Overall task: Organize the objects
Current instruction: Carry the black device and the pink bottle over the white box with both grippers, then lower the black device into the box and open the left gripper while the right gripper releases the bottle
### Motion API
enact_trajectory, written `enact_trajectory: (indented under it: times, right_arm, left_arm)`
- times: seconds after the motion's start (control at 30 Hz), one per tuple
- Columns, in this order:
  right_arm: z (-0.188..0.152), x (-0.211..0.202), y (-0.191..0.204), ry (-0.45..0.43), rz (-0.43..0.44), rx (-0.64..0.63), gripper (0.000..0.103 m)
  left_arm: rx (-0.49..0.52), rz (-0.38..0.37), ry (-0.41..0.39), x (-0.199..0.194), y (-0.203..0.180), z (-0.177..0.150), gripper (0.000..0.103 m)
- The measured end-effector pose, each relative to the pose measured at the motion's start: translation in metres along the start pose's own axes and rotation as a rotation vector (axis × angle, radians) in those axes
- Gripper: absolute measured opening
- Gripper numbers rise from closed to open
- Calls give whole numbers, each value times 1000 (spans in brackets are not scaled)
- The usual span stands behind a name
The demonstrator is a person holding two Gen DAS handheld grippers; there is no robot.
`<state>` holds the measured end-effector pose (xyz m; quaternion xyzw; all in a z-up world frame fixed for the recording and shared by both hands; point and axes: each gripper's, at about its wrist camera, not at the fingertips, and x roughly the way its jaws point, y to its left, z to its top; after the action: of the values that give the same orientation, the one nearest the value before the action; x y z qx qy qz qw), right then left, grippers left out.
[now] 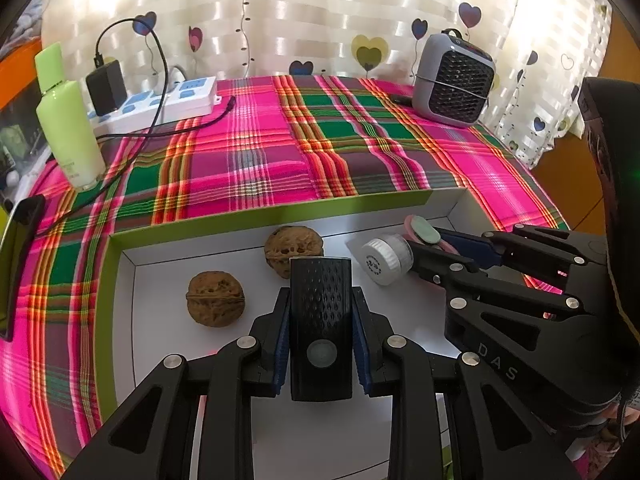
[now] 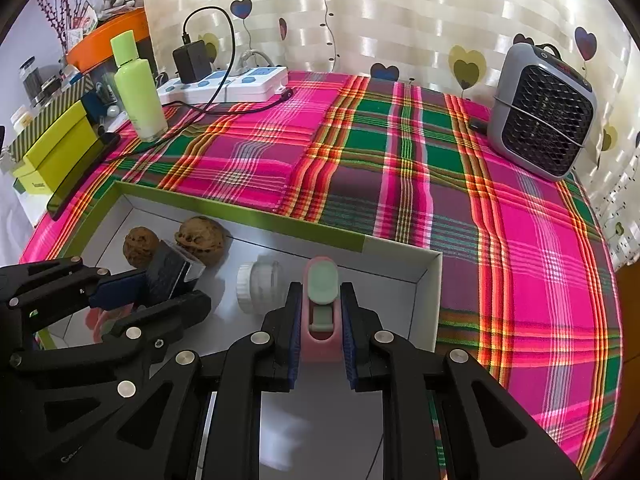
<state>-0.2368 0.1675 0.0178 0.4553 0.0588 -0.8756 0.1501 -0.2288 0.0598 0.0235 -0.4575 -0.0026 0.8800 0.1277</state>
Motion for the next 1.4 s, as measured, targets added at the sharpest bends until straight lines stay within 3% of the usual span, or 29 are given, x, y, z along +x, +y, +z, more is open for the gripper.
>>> enact_trajectory:
  times: [0.67,1.07,1.13,1.2,1.4]
  right_arm:
    - [1,0,1,0,5,11,18]
    - [0,-9,0,-18,15,35,23]
    - [0,-12,1,-24,15,32,36]
    - [-1,-14,2,-30,16,33,42]
    - [-6,-25,4,-52,16,40,42]
  left_arm:
    - [-14,15,9,2,5,0,27]
    - [-9,26,-14,-12,4,-4,34]
    - [-10,33,-23,-17,4,-5,34]
    - [-9,36,-29,-20,4,-6,35]
    - [-13,45,-40,-32,3,-12,35]
